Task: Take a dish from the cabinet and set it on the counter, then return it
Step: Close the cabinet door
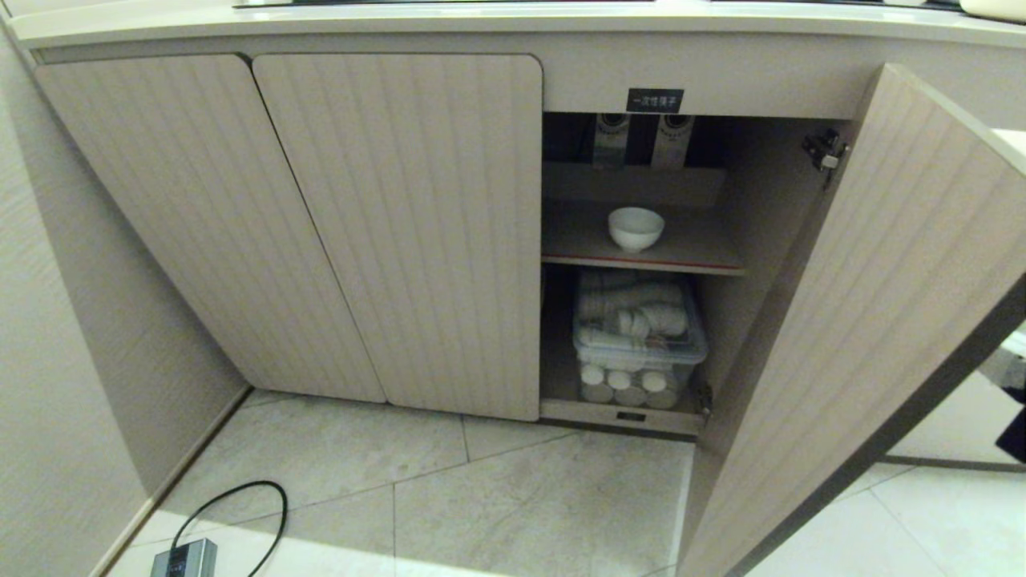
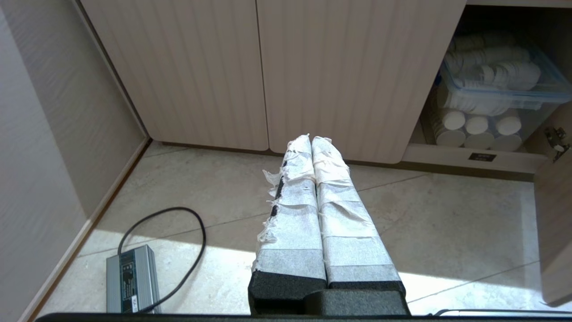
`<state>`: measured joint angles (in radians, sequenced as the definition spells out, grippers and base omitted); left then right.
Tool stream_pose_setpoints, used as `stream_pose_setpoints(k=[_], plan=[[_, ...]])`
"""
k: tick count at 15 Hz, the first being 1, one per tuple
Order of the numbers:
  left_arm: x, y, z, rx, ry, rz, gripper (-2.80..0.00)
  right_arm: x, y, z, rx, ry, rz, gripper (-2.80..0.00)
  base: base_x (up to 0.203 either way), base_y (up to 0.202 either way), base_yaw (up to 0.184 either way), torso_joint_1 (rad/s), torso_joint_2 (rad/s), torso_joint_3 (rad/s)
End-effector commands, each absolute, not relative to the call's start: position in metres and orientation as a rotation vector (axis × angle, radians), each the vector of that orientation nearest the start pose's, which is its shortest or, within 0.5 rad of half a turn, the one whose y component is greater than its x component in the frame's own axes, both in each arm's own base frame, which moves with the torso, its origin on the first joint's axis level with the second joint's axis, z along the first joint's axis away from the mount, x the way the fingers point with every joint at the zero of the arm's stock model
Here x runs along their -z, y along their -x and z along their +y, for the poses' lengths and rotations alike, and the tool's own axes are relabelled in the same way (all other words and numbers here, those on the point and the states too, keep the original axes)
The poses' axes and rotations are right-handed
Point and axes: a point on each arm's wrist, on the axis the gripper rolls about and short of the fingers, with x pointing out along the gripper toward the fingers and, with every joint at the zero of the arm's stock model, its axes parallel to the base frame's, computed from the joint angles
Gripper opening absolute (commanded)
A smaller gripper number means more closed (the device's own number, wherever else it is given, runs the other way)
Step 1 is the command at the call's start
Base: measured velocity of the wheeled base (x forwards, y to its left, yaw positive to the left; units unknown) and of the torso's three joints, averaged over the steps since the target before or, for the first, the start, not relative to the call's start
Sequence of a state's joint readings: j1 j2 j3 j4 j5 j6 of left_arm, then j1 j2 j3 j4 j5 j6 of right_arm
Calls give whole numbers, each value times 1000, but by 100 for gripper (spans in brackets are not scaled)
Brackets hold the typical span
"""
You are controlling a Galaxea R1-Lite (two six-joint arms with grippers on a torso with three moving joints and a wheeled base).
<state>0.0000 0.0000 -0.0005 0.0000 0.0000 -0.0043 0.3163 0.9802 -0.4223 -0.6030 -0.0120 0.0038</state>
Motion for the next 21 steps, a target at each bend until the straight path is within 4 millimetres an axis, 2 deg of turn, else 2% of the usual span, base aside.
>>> stream_pose_setpoints(k=[1,15,21], plan=[[-76,23,0,0,5,-1,-280,-221,-129,43,-312,-6,-15,-280,0,0,0,0,0,0],[-75,23,0,1,5,0,-280,-211,-162,60,-345,14,-8,-280,0,0,0,0,0,0],[-76,23,0,0,5,-2,-280,-212,-192,72,-346,16,-18,-280,0,0,0,0,0,0]])
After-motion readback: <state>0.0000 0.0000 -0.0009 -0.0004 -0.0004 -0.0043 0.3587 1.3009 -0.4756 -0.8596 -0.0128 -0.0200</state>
